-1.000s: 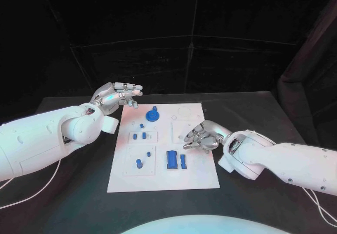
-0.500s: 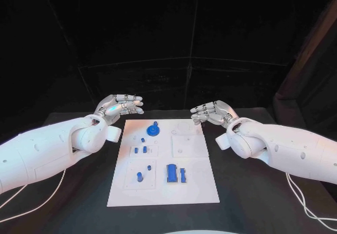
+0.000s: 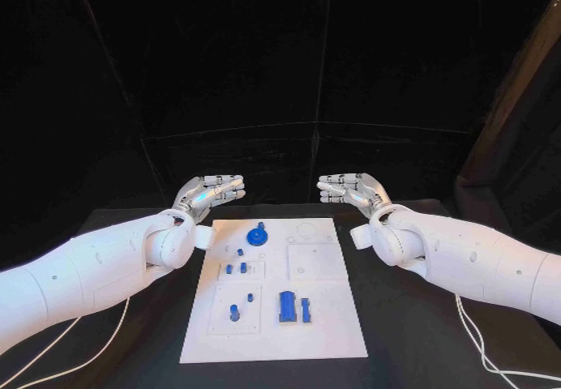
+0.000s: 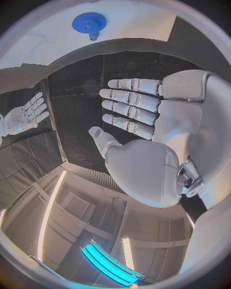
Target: Assemble the parts on the task board
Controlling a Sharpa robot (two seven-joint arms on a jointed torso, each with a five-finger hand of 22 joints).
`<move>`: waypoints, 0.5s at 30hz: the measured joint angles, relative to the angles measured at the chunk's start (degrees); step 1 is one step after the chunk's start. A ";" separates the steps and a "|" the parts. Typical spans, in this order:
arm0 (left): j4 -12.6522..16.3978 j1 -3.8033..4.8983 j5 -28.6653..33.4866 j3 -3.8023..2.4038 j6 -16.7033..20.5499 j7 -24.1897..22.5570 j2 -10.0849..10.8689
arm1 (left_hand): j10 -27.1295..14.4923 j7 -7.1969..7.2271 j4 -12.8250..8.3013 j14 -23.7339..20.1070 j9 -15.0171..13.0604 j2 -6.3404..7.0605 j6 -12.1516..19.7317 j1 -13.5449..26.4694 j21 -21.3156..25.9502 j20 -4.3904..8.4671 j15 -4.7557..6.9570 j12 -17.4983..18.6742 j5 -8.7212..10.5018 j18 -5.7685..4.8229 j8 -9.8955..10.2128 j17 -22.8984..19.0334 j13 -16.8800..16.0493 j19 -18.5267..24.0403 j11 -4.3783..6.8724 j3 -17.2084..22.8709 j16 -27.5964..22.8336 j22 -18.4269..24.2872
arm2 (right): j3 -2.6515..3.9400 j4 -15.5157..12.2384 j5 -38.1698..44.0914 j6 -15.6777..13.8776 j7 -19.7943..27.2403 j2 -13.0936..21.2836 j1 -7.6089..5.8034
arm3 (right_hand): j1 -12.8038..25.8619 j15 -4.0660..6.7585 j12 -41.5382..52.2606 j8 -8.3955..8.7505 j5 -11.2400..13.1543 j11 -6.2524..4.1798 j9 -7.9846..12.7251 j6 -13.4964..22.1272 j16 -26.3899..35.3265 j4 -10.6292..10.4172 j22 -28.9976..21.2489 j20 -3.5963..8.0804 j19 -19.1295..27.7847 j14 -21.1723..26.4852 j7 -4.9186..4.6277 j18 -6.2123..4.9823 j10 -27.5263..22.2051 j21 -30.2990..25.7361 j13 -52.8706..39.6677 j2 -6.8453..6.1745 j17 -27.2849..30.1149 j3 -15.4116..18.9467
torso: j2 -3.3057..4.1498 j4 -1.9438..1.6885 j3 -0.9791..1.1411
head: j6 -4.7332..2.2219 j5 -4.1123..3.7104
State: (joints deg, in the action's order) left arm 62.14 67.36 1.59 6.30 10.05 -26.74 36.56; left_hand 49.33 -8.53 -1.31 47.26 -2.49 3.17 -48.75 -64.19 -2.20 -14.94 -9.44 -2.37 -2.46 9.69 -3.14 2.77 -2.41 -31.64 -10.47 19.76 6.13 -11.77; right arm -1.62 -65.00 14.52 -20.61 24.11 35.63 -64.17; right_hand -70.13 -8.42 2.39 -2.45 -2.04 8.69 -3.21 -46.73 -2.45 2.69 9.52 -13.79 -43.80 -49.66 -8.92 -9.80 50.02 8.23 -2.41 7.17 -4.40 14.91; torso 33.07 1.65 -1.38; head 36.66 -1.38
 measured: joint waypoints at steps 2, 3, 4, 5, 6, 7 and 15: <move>0.30 -0.07 -0.01 -0.06 0.10 0.04 0.17 | -3.30 0.59 0.32 -3.15 0.59 -0.78 3.25 4.29 0.46 0.95 0.64 0.57 0.55 -0.87 0.72 -0.67 0.58 2.09 0.70 -1.33 -0.42 0.79 | 0.00 -0.38 -0.01 -0.12 -0.03 0.26 0.10 | 4.47 0.52 -0.56 0.54 0.42 -0.55 0.74 2.97 0.57 -0.71 -0.62 0.88 2.79 3.16 0.57 0.58 -3.17 -0.55 0.55 -0.45 0.96 -0.88 | -0.05 -0.06 0.04 | -0.13 0.10; 0.77 -0.24 -0.02 -0.21 0.28 0.06 0.35 | -5.10 0.90 0.47 -4.87 0.88 -1.14 5.03 6.62 0.80 1.54 0.97 0.83 0.88 -1.30 1.12 -0.98 0.86 3.23 1.08 -2.05 -0.64 1.23 | 0.00 -0.92 -0.09 -0.31 -0.05 0.58 0.25 | 7.00 0.83 -0.82 0.86 0.71 -0.87 1.11 4.66 0.83 -0.97 -0.97 1.39 4.36 4.95 0.88 1.00 -4.98 -0.79 0.82 -0.70 1.45 -1.48 | -0.14 -0.16 0.13 | -0.38 0.20; 1.24 -0.40 -0.03 -0.33 0.47 0.07 0.49 | -6.80 1.21 0.57 -6.52 1.10 -1.45 6.73 8.85 1.01 2.06 1.31 1.06 1.12 -1.31 1.38 -1.23 1.07 4.33 1.44 -2.75 -1.14 1.63 | 0.01 -1.48 -0.19 -0.51 -0.05 0.83 0.38 | 9.58 1.14 -1.08 1.10 0.84 -1.18 1.45 6.39 1.10 -1.20 -1.31 1.88 5.99 6.81 1.16 1.39 -6.83 -1.16 1.08 -0.96 1.92 -2.05 | -0.25 -0.28 0.21 | -0.63 0.35; 1.84 -0.58 -0.04 -0.44 0.74 0.08 0.64 | -8.55 1.52 0.73 -8.20 1.32 -1.72 8.47 11.13 1.07 2.58 1.64 1.27 1.31 -1.31 1.68 -1.48 1.29 5.48 1.82 -3.43 -1.79 2.06 | 0.05 -2.17 -0.34 -0.77 -0.05 1.12 0.53 | 11.93 1.43 -1.28 1.25 0.85 -1.47 1.69 7.95 1.29 -1.39 -1.63 2.35 7.46 8.46 1.45 1.40 -8.50 -1.43 1.25 -1.20 2.28 -2.53 | -0.43 -0.42 0.34 | -0.89 0.52; 2.79 -0.84 -0.05 -0.67 1.19 0.08 0.90 | -10.14 1.80 0.77 -9.73 1.49 -1.93 10.04 13.20 1.10 3.08 1.94 1.27 1.31 -1.47 1.87 -1.66 1.45 6.51 2.17 -4.08 -2.40 2.43 | 0.17 -3.33 -0.60 -1.22 -0.05 1.52 0.75 | 14.16 1.69 -1.30 1.35 1.09 -1.75 1.93 9.44 1.30 -1.59 -1.94 2.80 8.84 10.05 1.76 1.39 -10.10 -1.66 1.45 -1.42 2.59 -3.05 | -0.68 -0.62 0.50 | -1.27 0.74; 3.59 -1.03 -0.07 -0.88 1.63 0.08 1.13 | -11.67 2.06 0.89 -11.19 1.65 -2.11 11.55 15.18 1.33 3.56 2.24 1.35 1.47 -2.17 2.00 -1.84 1.59 7.47 2.49 -4.69 -2.90 2.81 | 0.26 -4.33 -0.85 -1.66 -0.01 1.84 0.89 | 16.30 1.96 -1.38 1.39 1.21 -2.02 2.11 10.87 1.41 -1.73 -2.22 3.20 10.20 11.57 2.04 1.93 -11.64 -1.93 1.58 -1.64 2.87 -3.48 | -0.87 -0.77 0.63 | -1.51 0.92; 13.89 -3.74 -0.20 -3.30 10.02 -0.19 4.27 | -22.65 5.63 1.19 -21.70 2.27 -2.93 22.42 29.46 1.74 6.87 5.01 1.97 2.02 -3.48 2.69 -2.52 2.17 14.50 4.83 -9.07 -5.19 5.41 | 1.02 -16.41 -5.29 -9.11 1.39 6.11 2.79 | 32.14 5.59 -1.98 2.01 1.55 -5.41 2.94 21.42 1.96 -2.45 -4.86 6.32 20.09 22.77 5.36 3.21 -22.94 -5.63 2.17 -5.58 4.02 -6.85 | -1.74 -1.51 1.27 | -2.25 1.38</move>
State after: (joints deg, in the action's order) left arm 76.03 63.61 1.39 3.00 20.06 -26.93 40.83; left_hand 26.68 -2.90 -0.12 25.57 -0.23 0.24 -26.34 -34.73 -0.46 -8.07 -4.43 -0.39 -0.44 6.21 -0.46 0.25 -0.24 -17.14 -5.64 10.69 0.94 -6.36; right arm -0.60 -81.41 9.23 -29.71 25.50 41.74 -61.38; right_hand -37.99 -2.82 0.41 -0.44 -0.49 3.28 -0.27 -25.31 -0.48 0.24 4.66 -7.47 -23.71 -26.88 -3.56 -6.59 27.08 2.60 -0.24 1.60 -0.38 8.07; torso 31.33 0.14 -0.12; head 34.40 -0.01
